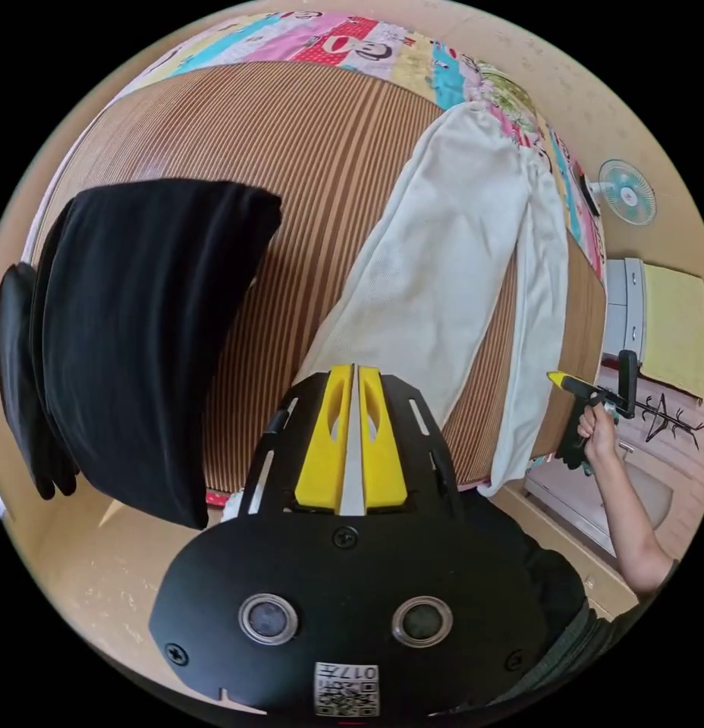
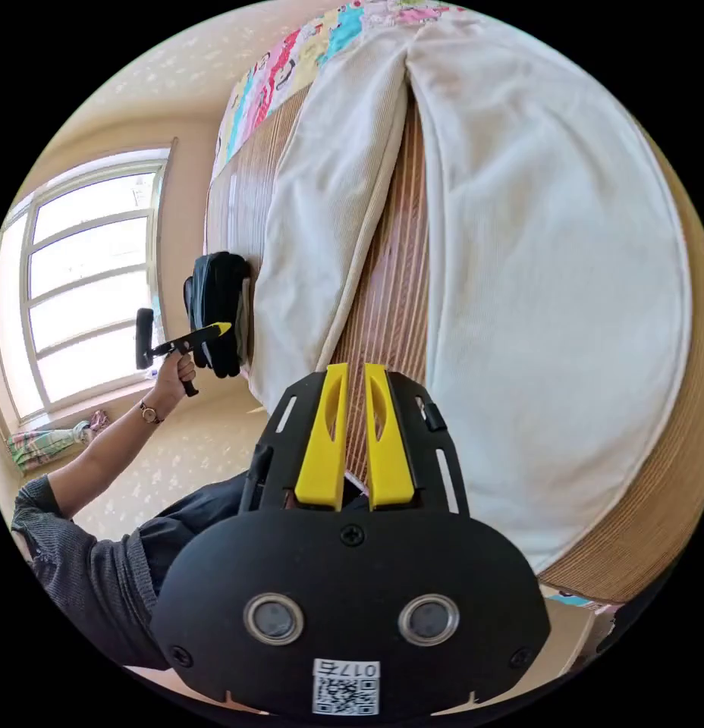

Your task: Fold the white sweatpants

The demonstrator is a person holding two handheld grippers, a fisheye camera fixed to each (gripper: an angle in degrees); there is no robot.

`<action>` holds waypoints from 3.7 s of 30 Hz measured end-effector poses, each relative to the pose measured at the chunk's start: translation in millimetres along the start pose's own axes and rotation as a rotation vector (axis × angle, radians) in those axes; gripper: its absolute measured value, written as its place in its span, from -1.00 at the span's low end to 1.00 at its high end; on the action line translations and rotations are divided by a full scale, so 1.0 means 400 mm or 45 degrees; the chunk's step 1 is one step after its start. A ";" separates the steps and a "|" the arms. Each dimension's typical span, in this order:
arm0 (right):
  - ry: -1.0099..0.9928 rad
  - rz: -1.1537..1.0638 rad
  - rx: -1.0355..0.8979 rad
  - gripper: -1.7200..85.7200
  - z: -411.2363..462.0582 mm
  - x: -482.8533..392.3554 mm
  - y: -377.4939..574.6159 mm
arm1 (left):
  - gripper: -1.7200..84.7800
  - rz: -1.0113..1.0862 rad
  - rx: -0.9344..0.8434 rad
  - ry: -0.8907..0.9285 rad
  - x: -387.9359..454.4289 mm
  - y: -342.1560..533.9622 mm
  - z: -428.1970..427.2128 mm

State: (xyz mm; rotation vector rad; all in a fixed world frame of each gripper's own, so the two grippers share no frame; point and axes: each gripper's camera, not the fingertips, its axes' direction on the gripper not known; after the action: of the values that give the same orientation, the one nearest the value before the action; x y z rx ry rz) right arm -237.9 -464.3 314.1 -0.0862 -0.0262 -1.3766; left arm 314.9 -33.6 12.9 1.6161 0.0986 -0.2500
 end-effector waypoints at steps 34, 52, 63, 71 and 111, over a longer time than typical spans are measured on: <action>-0.078 0.187 -0.149 -0.86 -0.640 0.162 0.861 | -0.88 -1.076 -0.202 1.435 -0.534 0.518 0.072; -0.155 0.613 0.427 -0.82 -1.054 0.371 1.434 | -0.97 0.038 -1.506 -0.720 -0.354 0.428 0.016; 0.004 0.676 0.421 -0.65 -1.184 0.473 1.478 | -0.98 -0.021 -1.346 -0.077 -0.246 0.520 -0.009; -0.303 0.426 0.376 -0.82 -1.177 0.479 1.528 | -0.98 0.183 -0.597 0.872 -0.131 0.537 -0.158; -0.406 0.199 0.557 -0.65 -1.563 0.651 0.420 | -0.88 0.449 -0.223 0.605 0.384 0.684 0.036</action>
State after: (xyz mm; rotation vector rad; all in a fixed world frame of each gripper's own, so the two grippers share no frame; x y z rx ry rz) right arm -42.9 -735.1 -298.6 0.0590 -0.5734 -1.1632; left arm 521.5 -79.0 244.9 1.4613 0.1901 0.4077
